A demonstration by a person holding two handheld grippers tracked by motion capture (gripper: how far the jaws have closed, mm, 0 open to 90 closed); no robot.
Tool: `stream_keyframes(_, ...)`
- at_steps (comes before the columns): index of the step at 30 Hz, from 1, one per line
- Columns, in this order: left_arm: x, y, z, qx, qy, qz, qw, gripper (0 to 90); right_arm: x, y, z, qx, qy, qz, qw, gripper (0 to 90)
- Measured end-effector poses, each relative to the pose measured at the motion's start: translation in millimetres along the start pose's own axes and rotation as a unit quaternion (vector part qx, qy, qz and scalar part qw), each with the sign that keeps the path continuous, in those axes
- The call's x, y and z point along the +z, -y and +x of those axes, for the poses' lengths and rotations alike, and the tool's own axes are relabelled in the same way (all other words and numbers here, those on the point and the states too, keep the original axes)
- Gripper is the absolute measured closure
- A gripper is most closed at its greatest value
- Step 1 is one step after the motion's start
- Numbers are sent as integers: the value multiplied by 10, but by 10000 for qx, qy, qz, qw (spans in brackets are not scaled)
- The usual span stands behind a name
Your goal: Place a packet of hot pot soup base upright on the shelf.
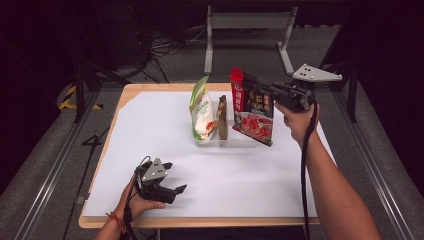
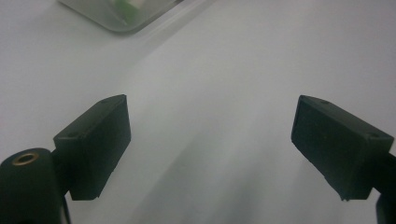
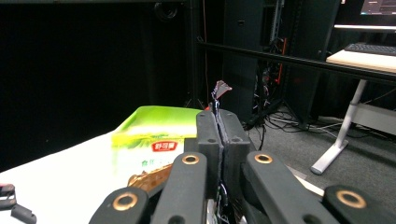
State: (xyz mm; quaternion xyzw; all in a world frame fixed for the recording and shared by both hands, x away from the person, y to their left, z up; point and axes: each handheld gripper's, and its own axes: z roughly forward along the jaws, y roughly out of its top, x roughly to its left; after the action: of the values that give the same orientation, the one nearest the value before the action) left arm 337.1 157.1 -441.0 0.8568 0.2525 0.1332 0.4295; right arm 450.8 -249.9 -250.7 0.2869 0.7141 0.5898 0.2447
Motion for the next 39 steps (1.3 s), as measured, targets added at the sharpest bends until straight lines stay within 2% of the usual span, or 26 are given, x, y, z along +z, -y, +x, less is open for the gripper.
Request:
stream_keyframes(7,-7,7,-1,5,7,1,10000,126,130,-32,11,23,203,55,9998,889)
stream_keyframes(12,-13,13,-2,1,11,-15,10000,126,214,-32,42,-89,456,156,9988,889)
stream_keyframes(16,-5,8,-9,-1,32,-10,10000,125,276,-34,31,-32,544,159,9984,889)
stream_keyframes(22,8,20,-21,-5,62,39,10000,125,386,-39,56,-70,636,199,9978,888)
stream_keyframes(28,8,21,-31,22,88,32,10000,126,531,18,37,29,745,163,9971,888)
stream_keyframes(34,10,23,-31,13,109,34,9999,125,561,94,16,106,822,45,9965,888)
stream_keyframes(39,7,19,-39,-3,147,19,9999,125,588,193,18,113,747,0,9971,887)
